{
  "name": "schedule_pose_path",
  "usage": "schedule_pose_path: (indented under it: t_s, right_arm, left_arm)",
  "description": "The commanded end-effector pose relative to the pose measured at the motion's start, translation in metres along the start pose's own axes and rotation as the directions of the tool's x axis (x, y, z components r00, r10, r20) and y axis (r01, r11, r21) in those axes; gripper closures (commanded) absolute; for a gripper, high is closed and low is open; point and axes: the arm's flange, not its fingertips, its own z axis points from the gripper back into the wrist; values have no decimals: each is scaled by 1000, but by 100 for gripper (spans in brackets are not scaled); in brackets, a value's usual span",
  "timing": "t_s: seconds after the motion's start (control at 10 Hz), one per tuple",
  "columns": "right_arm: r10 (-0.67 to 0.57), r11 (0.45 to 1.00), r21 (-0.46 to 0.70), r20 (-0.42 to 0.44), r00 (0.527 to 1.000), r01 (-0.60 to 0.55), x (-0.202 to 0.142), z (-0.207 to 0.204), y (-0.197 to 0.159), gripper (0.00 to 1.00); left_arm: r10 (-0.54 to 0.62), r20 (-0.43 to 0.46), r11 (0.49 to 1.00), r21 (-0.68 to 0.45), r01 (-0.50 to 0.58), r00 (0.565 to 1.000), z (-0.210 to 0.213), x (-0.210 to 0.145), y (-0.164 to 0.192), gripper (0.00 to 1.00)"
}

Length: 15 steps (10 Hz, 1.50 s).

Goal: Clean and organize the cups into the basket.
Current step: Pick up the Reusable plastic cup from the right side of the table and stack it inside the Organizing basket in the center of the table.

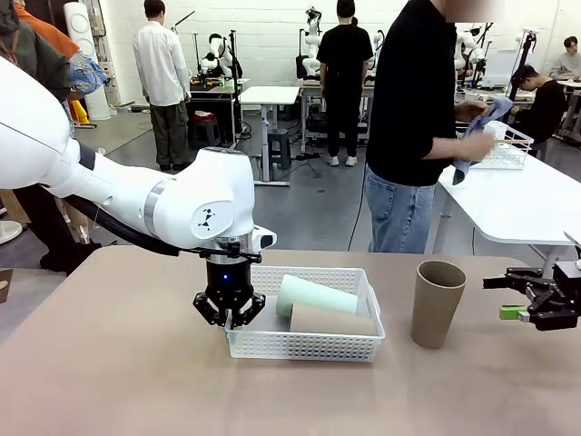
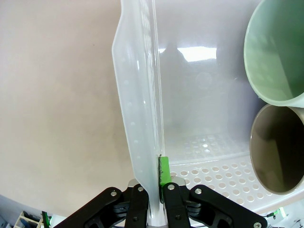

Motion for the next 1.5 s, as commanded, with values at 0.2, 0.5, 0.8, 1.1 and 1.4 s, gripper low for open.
schedule_pose_path:
  t_s: [0.2, 0.5, 0.8, 1.1, 1.4]
  right_arm:
    - [-2, 999, 44, -46, 999, 4, -20, -25, -22, 0]
    - [-4, 998, 63, -107, 994, 10, -37, -42, -41, 0]
    - [-28, 997, 64, -126, 992, 37, -48, -56, -55, 0]
    - [-45, 995, 87, -137, 990, 57, -52, -72, -62, 0]
    - [-30, 991, 127, -158, 987, 50, -50, -95, -61, 0]
  left_arm:
    - [-1, 1, 1000, 4, 1, 1000, -1, -2, 1, 100]
    - [-1, 1, 1000, 4, 1, 1000, -1, -2, 1, 100]
    - [-1, 1, 1000, 4, 1, 1000, -1, -2, 1, 100]
    - [-1, 1, 1000, 4, 1, 1000, -1, -2, 1, 100]
    - [-1, 1, 1000, 4, 1, 1000, -1, -2, 1, 100]
